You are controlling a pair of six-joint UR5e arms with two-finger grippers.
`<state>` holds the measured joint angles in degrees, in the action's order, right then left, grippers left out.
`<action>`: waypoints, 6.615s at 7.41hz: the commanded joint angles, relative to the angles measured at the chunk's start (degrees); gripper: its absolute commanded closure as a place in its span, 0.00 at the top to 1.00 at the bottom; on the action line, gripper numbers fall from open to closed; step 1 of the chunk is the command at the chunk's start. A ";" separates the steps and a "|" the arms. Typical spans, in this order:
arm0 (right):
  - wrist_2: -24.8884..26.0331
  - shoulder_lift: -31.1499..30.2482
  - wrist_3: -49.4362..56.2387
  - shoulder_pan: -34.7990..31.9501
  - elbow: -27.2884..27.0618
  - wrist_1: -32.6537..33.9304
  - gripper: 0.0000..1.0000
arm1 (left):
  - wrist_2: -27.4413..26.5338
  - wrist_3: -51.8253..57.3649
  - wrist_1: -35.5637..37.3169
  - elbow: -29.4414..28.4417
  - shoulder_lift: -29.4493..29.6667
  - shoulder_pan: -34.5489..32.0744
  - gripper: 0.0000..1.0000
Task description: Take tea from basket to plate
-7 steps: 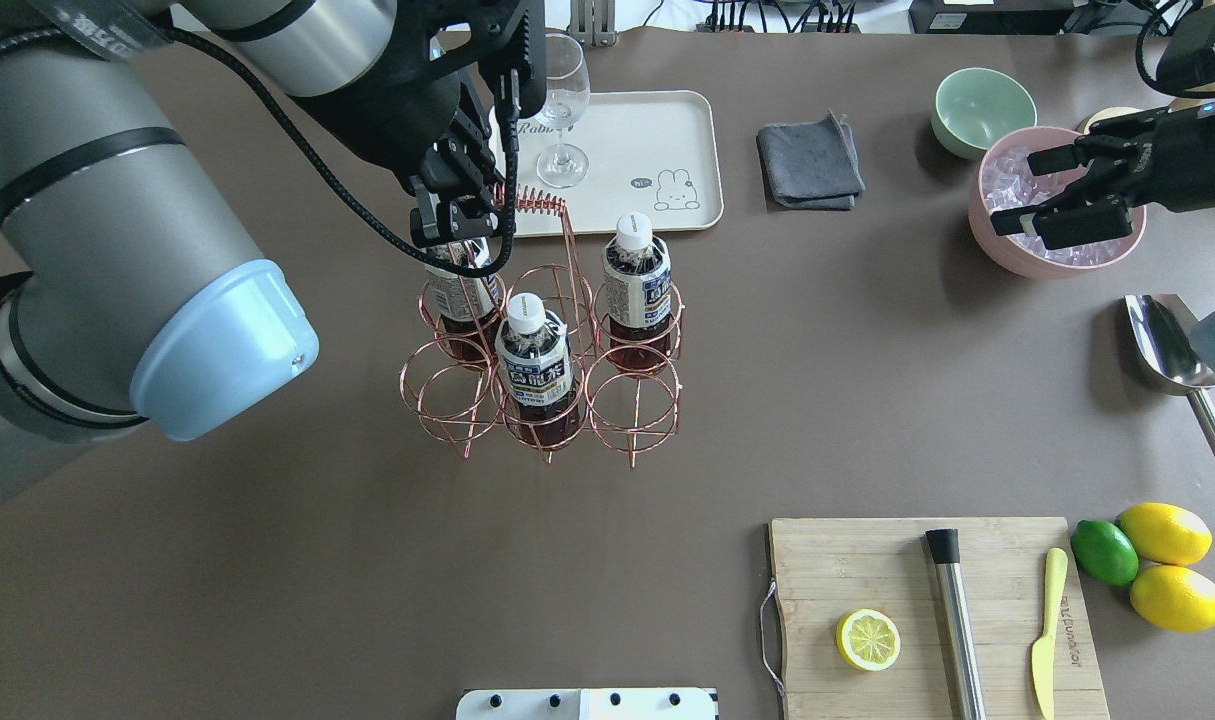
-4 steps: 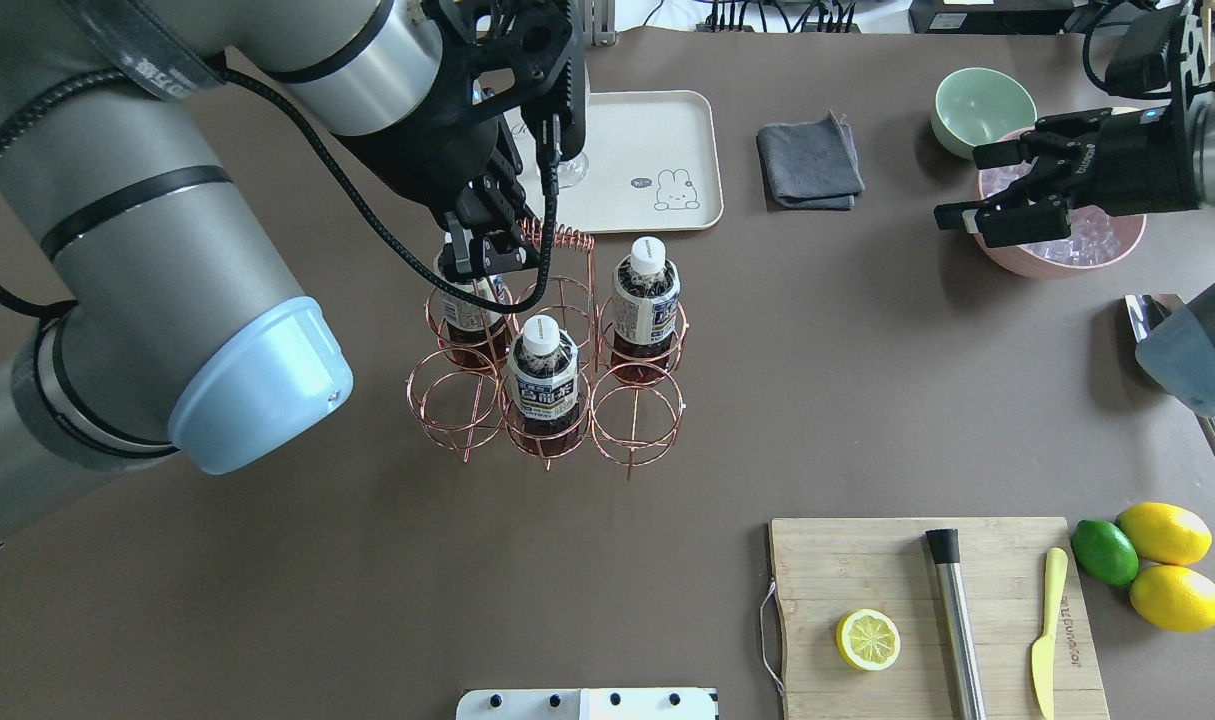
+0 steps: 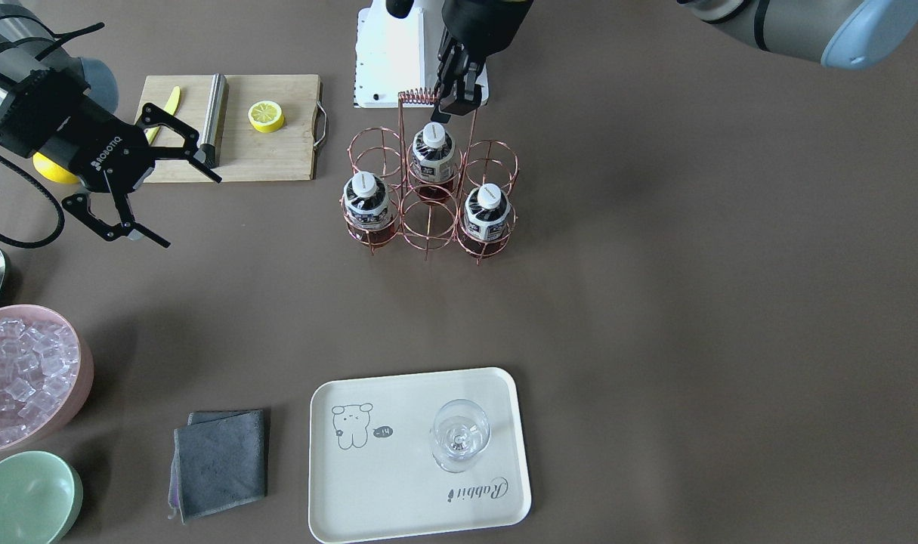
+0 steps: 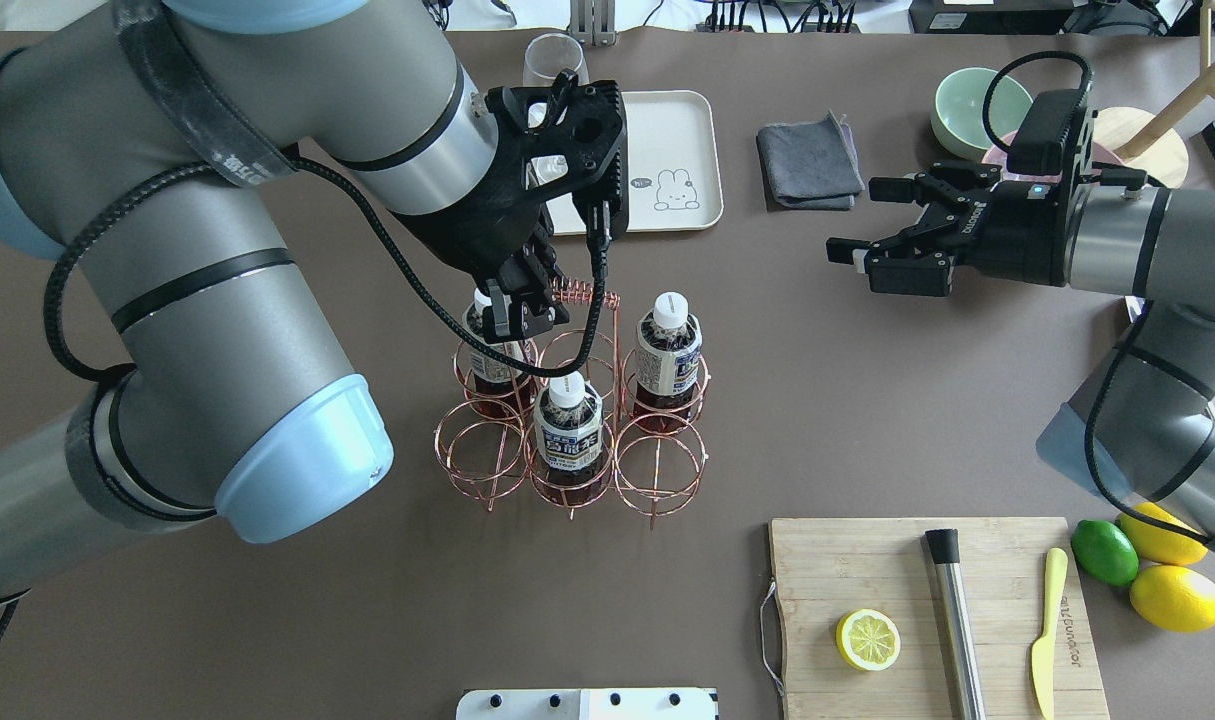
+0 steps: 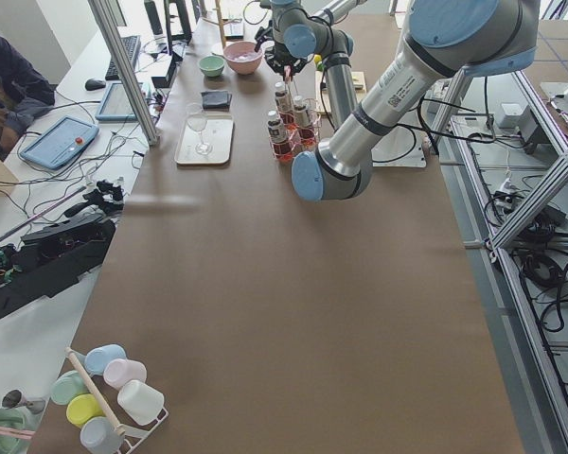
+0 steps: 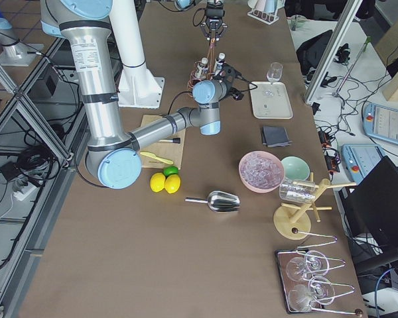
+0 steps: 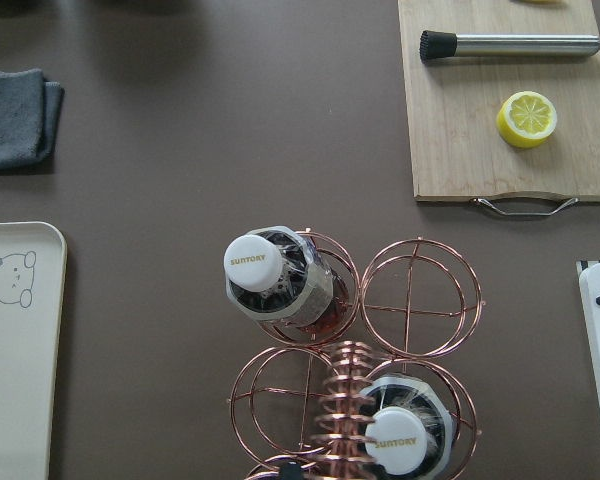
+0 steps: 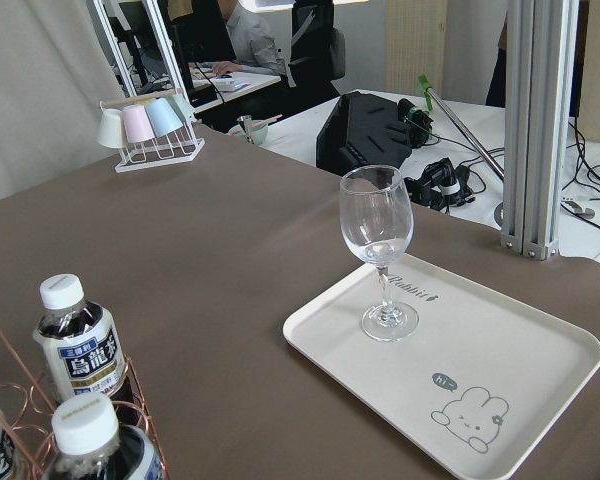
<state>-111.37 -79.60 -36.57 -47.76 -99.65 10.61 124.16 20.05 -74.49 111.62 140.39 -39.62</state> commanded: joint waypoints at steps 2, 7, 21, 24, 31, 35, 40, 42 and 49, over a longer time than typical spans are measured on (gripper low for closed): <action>8.52 3.05 -0.25 7.58 0.69 -3.32 1.00 | -0.68 -1.95 0.04 0.17 -0.12 0.69 0.00; 18.72 6.29 3.97 16.28 2.26 -2.53 1.00 | -0.68 -1.86 0.04 0.00 -1.79 0.51 0.00; 25.59 7.97 6.51 21.21 2.53 1.43 0.00 | -0.59 -1.95 0.04 -0.27 -1.79 0.33 0.00; 25.50 8.50 6.25 21.48 1.66 1.95 0.00 | -0.50 -1.95 0.04 -0.53 -1.79 0.33 0.00; 10.39 16.05 2.91 2.68 -10.93 28.49 0.00 | -0.41 -1.86 0.13 -0.27 -1.79 -0.10 0.00; 13.79 20.42 2.83 -1.02 7.47 15.38 0.00 | 0.11 -1.42 2.14 1.31 -1.70 -4.41 0.00; 20.13 36.08 -1.47 -2.34 33.61 5.66 0.00 | 8.62 -1.07 2.59 0.97 -2.83 -13.97 0.00; 22.32 36.54 -1.57 -1.56 40.56 -0.92 0.00 | 15.37 -0.98 2.59 1.31 -5.73 -21.77 0.00; 31.74 37.15 -0.87 3.11 47.71 -6.83 0.11 | 21.39 27.61 19.38 -2.36 -14.60 -44.91 0.00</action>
<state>-80.58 -43.15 -37.64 -44.82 -53.21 4.96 145.91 39.63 -56.01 111.06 129.36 -80.69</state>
